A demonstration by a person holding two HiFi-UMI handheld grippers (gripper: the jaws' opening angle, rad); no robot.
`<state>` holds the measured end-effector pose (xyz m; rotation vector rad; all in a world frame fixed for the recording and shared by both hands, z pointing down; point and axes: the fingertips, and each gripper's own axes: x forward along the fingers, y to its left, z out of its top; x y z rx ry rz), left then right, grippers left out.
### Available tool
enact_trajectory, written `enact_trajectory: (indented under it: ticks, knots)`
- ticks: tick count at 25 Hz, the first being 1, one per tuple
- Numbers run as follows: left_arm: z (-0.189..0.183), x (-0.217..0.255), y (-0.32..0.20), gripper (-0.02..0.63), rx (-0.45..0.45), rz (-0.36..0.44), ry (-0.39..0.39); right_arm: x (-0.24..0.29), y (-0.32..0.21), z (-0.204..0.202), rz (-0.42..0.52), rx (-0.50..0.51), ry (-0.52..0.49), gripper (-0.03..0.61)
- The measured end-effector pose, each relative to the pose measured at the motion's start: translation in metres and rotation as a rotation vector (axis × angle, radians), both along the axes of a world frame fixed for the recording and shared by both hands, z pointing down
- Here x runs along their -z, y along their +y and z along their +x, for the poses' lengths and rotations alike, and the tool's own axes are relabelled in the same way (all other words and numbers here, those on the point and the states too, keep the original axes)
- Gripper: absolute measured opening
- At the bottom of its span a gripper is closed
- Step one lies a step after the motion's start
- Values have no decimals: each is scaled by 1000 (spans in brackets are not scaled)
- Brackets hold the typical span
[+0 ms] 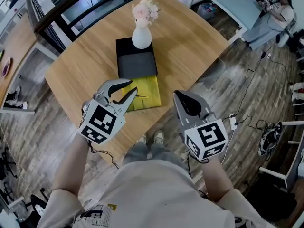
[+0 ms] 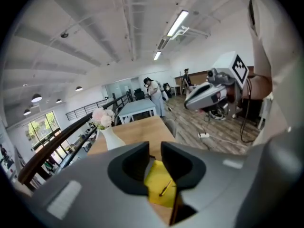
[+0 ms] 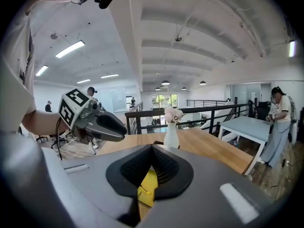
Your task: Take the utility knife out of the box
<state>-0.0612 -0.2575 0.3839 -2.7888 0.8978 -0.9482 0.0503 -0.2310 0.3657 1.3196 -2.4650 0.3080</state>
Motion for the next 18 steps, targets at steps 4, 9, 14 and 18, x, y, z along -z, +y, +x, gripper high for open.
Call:
enact_trajectory:
  ticks: [4, 9, 14, 18]
  knots:
    - [8, -32, -11, 94, -62, -91, -81, -7, -12, 2, -5, 0, 1, 0]
    - [17, -71, -26, 103, -112, -131, -161, -19, -30, 3, -5, 5, 3, 0]
    - [19, -119, -33, 126, -182, -220, -262, -38, -49, 3, -35, 4, -9, 0]
    - [17, -165, -35, 150, -257, -287, -390, -59, -62, 2, -69, 11, -22, 0]
